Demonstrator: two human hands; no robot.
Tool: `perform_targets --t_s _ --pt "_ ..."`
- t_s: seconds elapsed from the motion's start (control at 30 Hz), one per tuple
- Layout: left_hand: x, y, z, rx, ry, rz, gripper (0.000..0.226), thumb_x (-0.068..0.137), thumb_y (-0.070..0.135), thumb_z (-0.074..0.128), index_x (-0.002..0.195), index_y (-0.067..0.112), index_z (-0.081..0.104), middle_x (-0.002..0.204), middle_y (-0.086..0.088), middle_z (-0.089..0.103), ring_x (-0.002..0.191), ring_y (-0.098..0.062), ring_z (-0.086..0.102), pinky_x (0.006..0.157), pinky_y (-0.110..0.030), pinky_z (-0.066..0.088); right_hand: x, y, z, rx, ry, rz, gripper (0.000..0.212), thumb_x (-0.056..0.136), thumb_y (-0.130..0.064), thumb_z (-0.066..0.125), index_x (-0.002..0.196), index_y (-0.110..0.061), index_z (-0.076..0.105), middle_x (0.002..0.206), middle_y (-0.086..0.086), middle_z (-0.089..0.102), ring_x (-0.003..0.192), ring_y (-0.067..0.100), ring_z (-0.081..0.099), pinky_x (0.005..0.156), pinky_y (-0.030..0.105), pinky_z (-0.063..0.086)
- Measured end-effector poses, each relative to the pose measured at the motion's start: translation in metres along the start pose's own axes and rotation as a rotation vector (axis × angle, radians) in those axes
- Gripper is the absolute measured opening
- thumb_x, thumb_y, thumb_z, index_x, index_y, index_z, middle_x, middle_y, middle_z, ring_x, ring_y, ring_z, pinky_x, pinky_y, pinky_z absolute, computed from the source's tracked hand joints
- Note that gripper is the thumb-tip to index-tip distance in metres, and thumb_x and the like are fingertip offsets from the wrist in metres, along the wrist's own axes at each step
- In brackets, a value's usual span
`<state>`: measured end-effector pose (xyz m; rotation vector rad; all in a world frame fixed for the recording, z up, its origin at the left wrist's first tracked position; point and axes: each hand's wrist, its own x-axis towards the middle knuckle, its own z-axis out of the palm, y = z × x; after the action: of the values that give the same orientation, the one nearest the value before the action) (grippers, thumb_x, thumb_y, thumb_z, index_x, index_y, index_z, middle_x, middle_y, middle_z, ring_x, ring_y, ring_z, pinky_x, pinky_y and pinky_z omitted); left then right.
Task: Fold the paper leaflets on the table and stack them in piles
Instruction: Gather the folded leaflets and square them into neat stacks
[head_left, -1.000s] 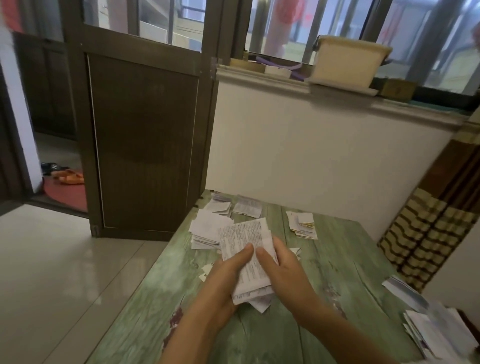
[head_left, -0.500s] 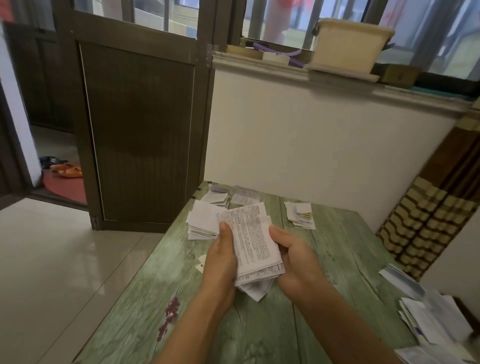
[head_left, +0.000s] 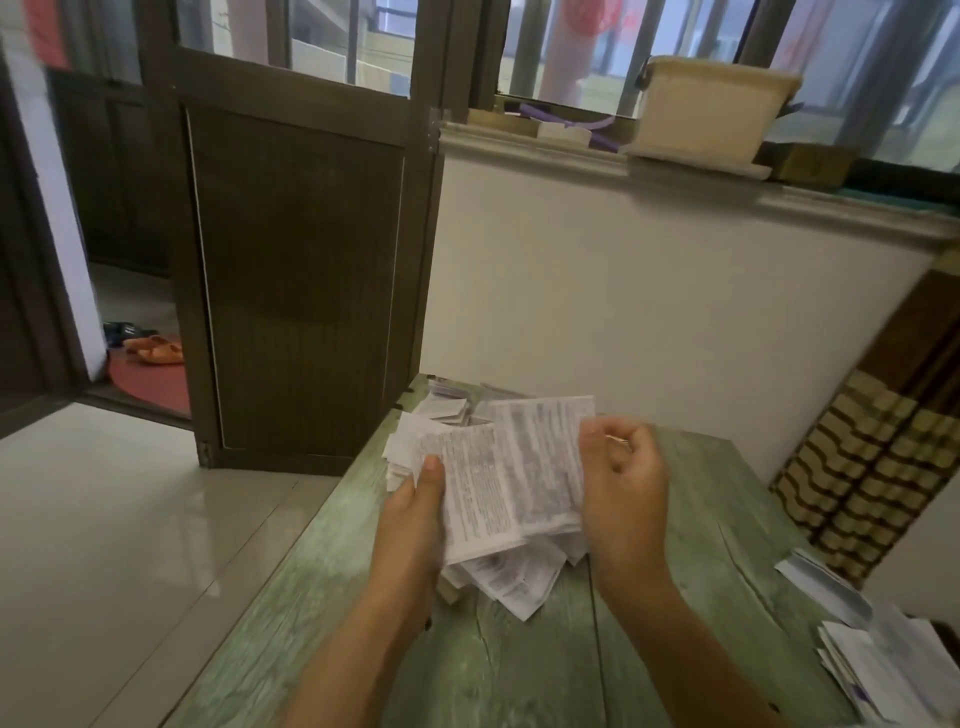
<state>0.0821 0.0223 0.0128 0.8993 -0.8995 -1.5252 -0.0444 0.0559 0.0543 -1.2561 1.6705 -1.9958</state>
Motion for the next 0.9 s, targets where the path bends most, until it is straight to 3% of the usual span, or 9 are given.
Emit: perform_targets --t_s 0.13,0.2,0.33,0.47,0.57,0.67,0.73,0.83,0.9 --pt "-0.01 0.001 0.013 -0.116 -0.06 -0.072 0.044 0.096 0.05 0.027 0.093 0.026 0.064 0.082 0.002 0.074 0.08 -0.017 0.069 0.065 -0.03 0.055 -0.027 0.022 0.029 -0.45 0.013 -0.35 0.007 0.092 -0.025 0.053 0.09 -0.019 0.055 0.071 -0.006 0.062 0.055 0.006 0.058 0.045 0.011 0.041" --pt "-0.013 0.0 0.017 -0.071 -0.079 -0.029 0.039 0.093 0.05 0.033 0.094 0.026 0.065 0.087 0.0 0.074 0.082 -0.02 0.07 0.071 -0.034 0.057 -0.031 0.029 0.036 -0.451 0.101 -0.363 0.005 0.09 -0.02 0.059 0.086 -0.017 0.057 0.071 -0.004 0.06 0.058 0.011 0.057 0.049 0.011 0.037" --pt "-0.01 -0.006 0.019 0.12 0.031 0.075 0.01 0.093 0.035 0.048 0.087 0.037 0.055 0.086 0.016 0.064 0.081 -0.005 0.063 0.07 -0.022 0.053 -0.032 0.035 0.043 -0.421 0.228 -0.324 0.012 0.088 -0.012 0.062 0.083 -0.016 0.052 0.086 -0.007 0.045 0.079 0.011 0.046 0.068 0.017 0.038" --pt "-0.014 -0.014 0.022 -0.022 0.084 -0.107 0.019 0.094 0.036 0.048 0.09 0.022 0.059 0.086 0.006 0.066 0.08 -0.013 0.065 0.064 -0.025 0.053 -0.038 0.031 0.043 -0.181 -0.056 -0.09 0.023 0.095 -0.014 0.049 0.081 -0.029 0.039 0.079 -0.013 0.049 0.073 -0.006 0.053 0.062 0.004 0.04" --pt "-0.01 -0.012 0.015 -0.144 0.255 -0.178 0.022 0.095 0.032 0.049 0.104 0.012 0.057 0.092 -0.006 0.065 0.084 -0.023 0.064 0.074 -0.038 0.054 -0.023 0.033 0.033 -0.195 -0.305 0.036 0.01 0.095 -0.016 0.05 0.094 -0.024 0.044 0.082 -0.013 0.052 0.071 -0.015 0.053 0.06 0.003 0.041" --pt "0.001 -0.003 -0.003 -0.146 0.415 -0.101 0.018 0.094 0.029 0.052 0.087 0.013 0.058 0.086 -0.003 0.065 0.083 -0.021 0.064 0.084 -0.041 0.052 0.026 0.05 0.007 -0.249 -0.013 0.223 0.021 0.093 -0.022 0.056 0.107 -0.008 0.051 0.091 0.0 0.062 0.07 0.0 0.054 0.055 0.015 0.04" --pt "0.009 -0.001 -0.012 -0.097 0.484 -0.044 0.017 0.093 0.032 0.055 0.083 0.019 0.057 0.092 -0.005 0.066 0.09 -0.024 0.064 0.09 -0.044 0.051 0.052 0.065 -0.011 -0.415 0.094 0.402 0.048 0.091 -0.039 0.056 0.118 -0.001 0.048 0.112 0.012 0.062 0.09 0.022 0.061 0.066 0.026 0.042" --pt "0.009 -0.001 -0.011 -0.016 0.472 -0.019 0.015 0.093 0.031 0.054 0.083 0.02 0.057 0.097 -0.008 0.066 0.094 -0.027 0.064 0.088 -0.042 0.051 0.058 0.086 -0.021 -0.719 -0.046 0.619 0.078 0.089 -0.061 0.042 0.134 0.002 0.037 0.133 0.02 0.048 0.118 0.034 0.05 0.091 0.038 0.04" --pt "0.006 -0.006 -0.007 0.023 0.4 -0.045 0.015 0.093 0.029 0.054 0.091 0.015 0.059 0.096 -0.008 0.066 0.093 -0.028 0.064 0.085 -0.041 0.051 0.053 0.094 -0.019 -0.717 -0.129 0.66 0.073 0.09 -0.058 0.045 0.132 0.001 0.042 0.133 0.018 0.05 0.108 0.03 0.053 0.088 0.035 0.041"
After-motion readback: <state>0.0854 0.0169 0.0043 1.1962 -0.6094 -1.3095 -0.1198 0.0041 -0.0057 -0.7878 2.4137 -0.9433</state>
